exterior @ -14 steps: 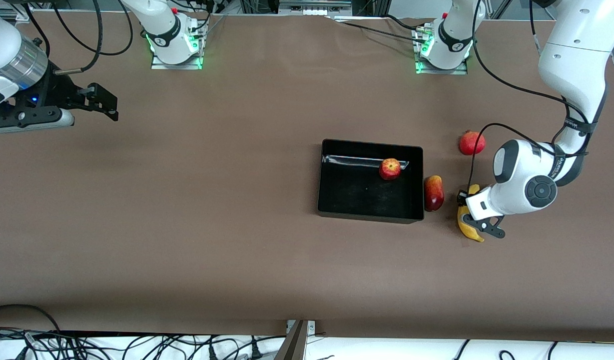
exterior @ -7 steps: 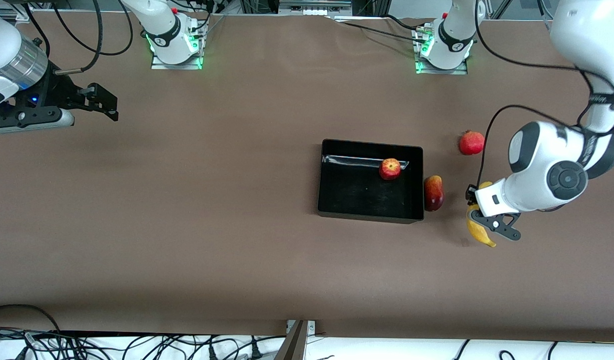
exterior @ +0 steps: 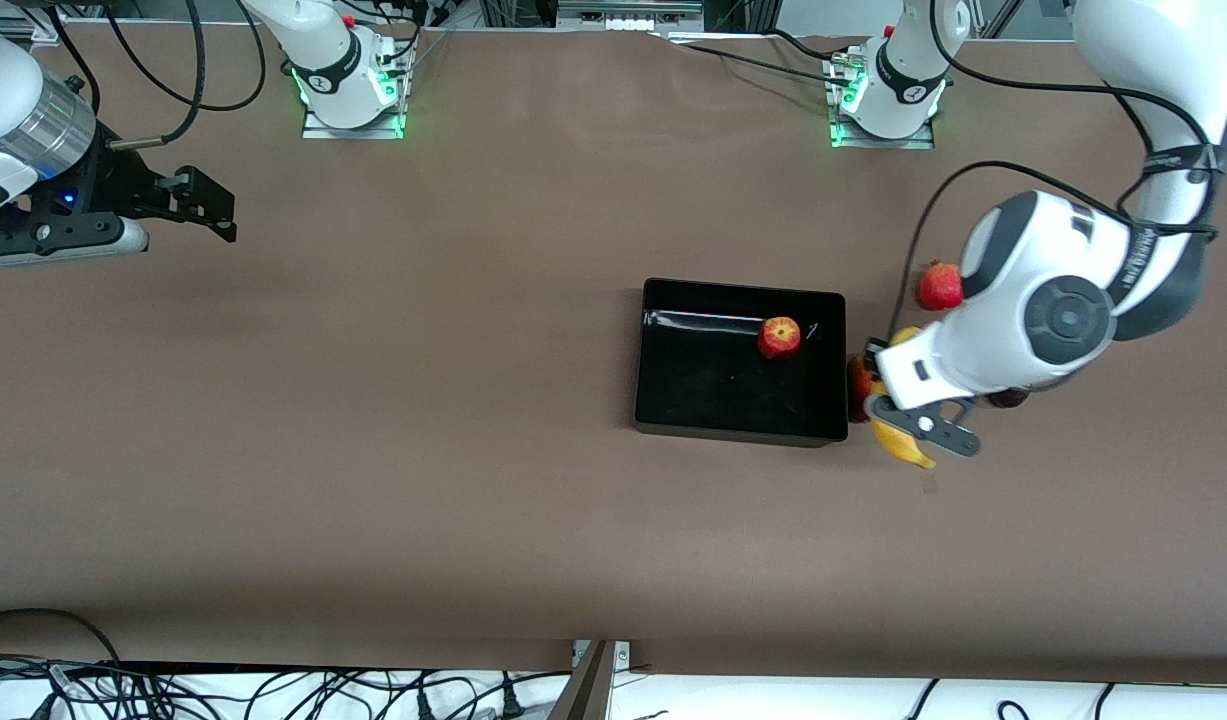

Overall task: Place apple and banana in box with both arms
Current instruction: 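Lift the banana with the left gripper and carry it over the box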

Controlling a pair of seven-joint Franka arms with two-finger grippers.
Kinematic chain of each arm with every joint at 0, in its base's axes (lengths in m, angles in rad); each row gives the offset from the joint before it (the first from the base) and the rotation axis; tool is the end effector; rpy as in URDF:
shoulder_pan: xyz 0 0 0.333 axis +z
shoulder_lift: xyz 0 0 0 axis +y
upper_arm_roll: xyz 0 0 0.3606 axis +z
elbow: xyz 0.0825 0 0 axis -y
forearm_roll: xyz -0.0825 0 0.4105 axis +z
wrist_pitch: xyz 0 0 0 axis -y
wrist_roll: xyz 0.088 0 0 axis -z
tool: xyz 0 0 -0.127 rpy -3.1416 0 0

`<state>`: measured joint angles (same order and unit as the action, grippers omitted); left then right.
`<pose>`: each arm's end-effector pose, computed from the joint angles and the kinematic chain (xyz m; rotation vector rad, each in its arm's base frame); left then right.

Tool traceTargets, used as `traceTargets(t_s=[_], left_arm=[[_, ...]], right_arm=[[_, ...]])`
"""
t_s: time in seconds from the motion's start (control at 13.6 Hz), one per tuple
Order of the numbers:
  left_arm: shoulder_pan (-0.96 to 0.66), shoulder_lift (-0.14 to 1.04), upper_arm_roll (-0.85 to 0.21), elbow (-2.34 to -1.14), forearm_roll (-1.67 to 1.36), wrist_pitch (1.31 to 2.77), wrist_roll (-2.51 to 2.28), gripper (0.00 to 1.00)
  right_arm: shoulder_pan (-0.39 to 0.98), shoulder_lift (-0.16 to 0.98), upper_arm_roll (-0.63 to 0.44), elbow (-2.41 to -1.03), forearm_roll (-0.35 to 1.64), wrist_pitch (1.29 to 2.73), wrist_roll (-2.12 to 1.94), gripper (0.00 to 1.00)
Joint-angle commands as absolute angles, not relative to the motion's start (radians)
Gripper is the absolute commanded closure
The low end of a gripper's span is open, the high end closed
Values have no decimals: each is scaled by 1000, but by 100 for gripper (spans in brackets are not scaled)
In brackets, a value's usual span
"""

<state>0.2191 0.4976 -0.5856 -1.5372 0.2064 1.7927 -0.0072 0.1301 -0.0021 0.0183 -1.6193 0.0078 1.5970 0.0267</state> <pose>0.6802 -0.1740 0.4008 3.0301 -0.5918 -0.2597 0.5745 0.0869 0.6284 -3.1297 -0.1902 0.0326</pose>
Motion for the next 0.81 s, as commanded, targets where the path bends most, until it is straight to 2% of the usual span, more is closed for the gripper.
traceTargets(t_s=[0.0, 0.37, 0.74], left_arm=[[194, 517, -635, -1514, 215, 1759, -125, 100], [88, 552, -634, -1517, 216, 1778, -287, 100], [-8, 617, -632, -1525, 229, 1870, -442, 100]], right_arm=[[126, 6, 25, -1598, 9, 1589, 29, 0], [126, 6, 25, -1598, 9, 1589, 29, 0], [124, 5, 25, -1598, 9, 1588, 31, 0]])
